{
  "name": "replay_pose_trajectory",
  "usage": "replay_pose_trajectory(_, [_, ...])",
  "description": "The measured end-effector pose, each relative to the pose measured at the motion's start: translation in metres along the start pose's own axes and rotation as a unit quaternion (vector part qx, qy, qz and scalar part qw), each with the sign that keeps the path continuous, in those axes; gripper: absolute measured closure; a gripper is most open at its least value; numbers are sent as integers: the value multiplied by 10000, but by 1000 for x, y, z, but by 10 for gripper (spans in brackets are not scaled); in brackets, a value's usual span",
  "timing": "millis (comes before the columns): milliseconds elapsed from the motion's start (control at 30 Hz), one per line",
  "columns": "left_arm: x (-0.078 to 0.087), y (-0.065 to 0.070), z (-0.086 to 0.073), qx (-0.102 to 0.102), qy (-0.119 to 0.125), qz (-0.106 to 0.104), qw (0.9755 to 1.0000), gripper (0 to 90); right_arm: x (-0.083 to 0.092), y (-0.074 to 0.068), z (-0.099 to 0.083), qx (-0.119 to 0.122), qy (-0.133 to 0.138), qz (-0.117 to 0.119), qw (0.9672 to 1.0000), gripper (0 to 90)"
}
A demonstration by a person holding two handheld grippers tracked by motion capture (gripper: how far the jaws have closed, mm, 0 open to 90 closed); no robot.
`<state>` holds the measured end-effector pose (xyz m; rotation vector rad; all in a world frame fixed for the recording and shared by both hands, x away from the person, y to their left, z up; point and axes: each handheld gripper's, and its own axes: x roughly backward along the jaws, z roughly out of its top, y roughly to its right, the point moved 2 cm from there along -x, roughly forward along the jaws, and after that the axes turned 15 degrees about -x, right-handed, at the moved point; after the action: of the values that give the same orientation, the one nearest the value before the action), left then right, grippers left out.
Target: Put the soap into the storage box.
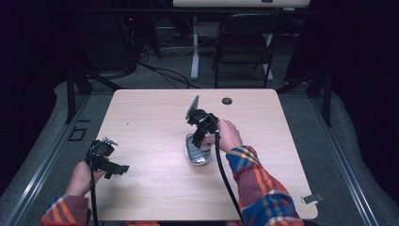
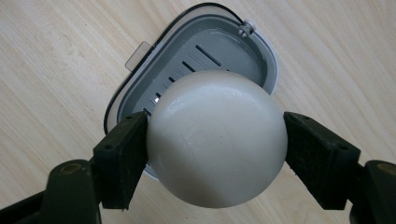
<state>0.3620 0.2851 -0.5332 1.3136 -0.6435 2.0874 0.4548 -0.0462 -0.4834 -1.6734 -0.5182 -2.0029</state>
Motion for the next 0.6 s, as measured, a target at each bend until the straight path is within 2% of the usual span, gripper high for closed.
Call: replay_pose_trajectory(600, [0,1,0,-1,-8,-1,10000,0,-8,-7,5,45,-88,43,9999,245])
